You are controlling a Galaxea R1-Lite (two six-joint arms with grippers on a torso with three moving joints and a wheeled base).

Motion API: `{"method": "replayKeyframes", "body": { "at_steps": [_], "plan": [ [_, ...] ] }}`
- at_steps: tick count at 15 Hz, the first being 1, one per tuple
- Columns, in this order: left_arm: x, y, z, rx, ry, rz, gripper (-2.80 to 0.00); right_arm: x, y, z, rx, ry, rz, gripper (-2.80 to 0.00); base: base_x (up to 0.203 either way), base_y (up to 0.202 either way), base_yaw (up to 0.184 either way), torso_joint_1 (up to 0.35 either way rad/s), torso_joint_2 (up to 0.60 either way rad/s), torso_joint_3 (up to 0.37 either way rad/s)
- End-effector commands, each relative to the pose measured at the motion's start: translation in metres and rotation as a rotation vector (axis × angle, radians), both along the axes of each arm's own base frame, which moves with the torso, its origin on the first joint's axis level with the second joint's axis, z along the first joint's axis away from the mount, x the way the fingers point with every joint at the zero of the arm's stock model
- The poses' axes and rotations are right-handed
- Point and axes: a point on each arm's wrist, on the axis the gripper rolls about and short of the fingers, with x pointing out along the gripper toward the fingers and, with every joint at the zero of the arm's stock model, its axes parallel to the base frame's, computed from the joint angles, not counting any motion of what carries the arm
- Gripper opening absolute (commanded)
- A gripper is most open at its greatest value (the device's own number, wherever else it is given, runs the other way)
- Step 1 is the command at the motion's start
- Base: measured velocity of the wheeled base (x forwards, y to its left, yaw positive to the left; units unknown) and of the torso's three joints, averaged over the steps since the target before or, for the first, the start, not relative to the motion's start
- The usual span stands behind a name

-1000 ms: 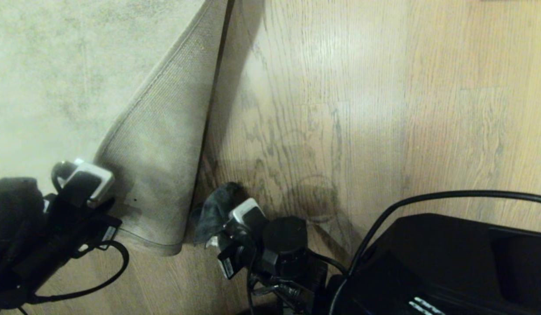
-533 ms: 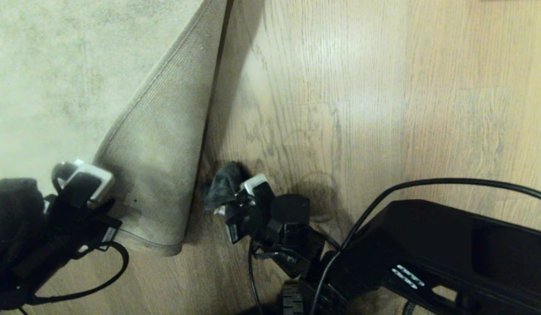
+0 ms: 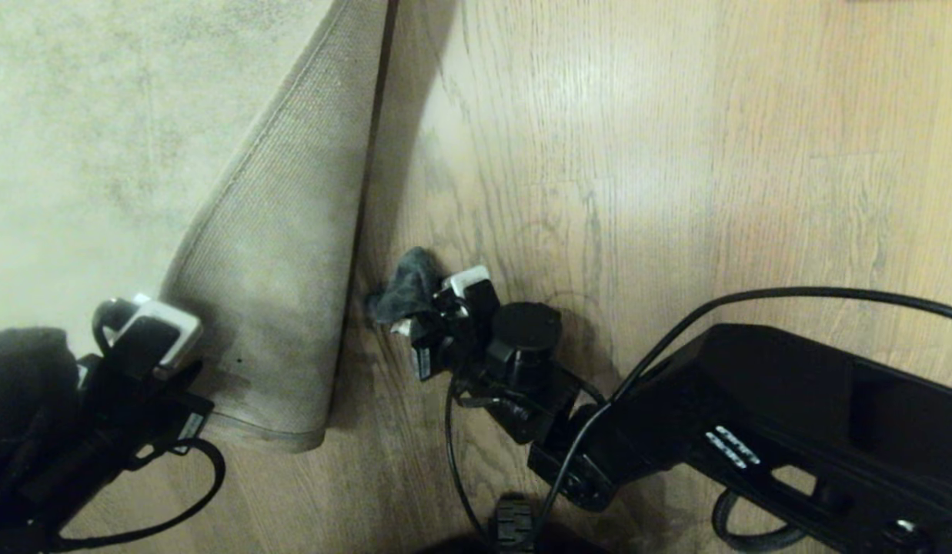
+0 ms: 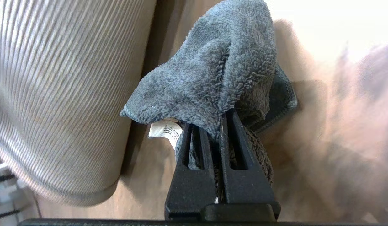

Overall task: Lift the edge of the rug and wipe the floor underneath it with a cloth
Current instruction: Wipe the floor under the carpet with a rag

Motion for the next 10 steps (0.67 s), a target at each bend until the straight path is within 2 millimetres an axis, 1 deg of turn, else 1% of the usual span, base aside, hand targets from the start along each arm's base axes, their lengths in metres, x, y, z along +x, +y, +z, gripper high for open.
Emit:
{"method": "replayKeyframes", "body": {
  "at_steps": [1, 4, 5, 7, 10],
  "plan": [
    [0.0, 0.0, 0.0, 0.003, -0.002, 0.001, -2.8, 0.002, -0.014, 0.029, 0.037, -0.032, -0.023, -2.8, 0.0, 0.0, 0.0, 0.0, 0.0, 0.0],
    [0.0, 0.0, 0.0, 0.003, -0.003, 0.001, -2.8, 0.003, -0.036, 0.064, 0.057, -0.05, -0.057, -2.8, 0.0, 0.0, 0.0, 0.0, 0.0, 0.0],
    [0.0, 0.0, 0.0, 0.003, -0.004, 0.001, -2.8, 0.001, -0.044, 0.071, 0.056, -0.05, -0.067, -2.8, 0.0, 0.0, 0.0, 0.0, 0.0, 0.0],
    [0.0, 0.0, 0.0, 0.003, -0.004, 0.001, -2.8, -0.01, -0.062, 0.075, 0.029, -0.026, -0.077, -2.8, 0.0, 0.0, 0.0, 0.0, 0.0, 0.0],
    [0.0, 0.0, 0.0, 0.003, -0.002, 0.001, -2.8, -0.037, -0.091, 0.074, -0.024, 0.02, -0.073, -2.8, 0.0, 0.0, 0.0, 0.0, 0.0, 0.0]
  ]
}}
